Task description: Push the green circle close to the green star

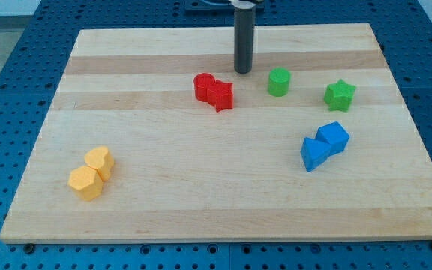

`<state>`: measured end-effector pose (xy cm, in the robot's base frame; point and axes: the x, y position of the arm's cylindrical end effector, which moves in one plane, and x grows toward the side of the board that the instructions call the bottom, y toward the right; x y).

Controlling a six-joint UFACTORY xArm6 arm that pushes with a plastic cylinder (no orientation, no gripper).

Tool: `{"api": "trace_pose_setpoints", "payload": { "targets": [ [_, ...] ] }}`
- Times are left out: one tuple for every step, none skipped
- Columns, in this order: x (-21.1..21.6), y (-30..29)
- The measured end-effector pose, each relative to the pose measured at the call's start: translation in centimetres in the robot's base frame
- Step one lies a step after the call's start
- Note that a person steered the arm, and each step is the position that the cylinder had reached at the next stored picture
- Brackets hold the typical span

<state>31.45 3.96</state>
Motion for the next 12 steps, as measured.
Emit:
{"api": "trace_pose_setpoints", "payload": {
  "targets": [
    [0.6, 0.7],
    [1.4, 0.7],
    [2.2, 2.1],
    [2.4, 4.9],
    [2.4, 6.8],
    [2.4, 8.6],
    [2.4, 9.2],
    [2.4, 8.9],
    [2.4, 7.4],
    [2.6, 7.3],
    [2.9, 7.3],
    [3.8, 8.3]
  ]
}}
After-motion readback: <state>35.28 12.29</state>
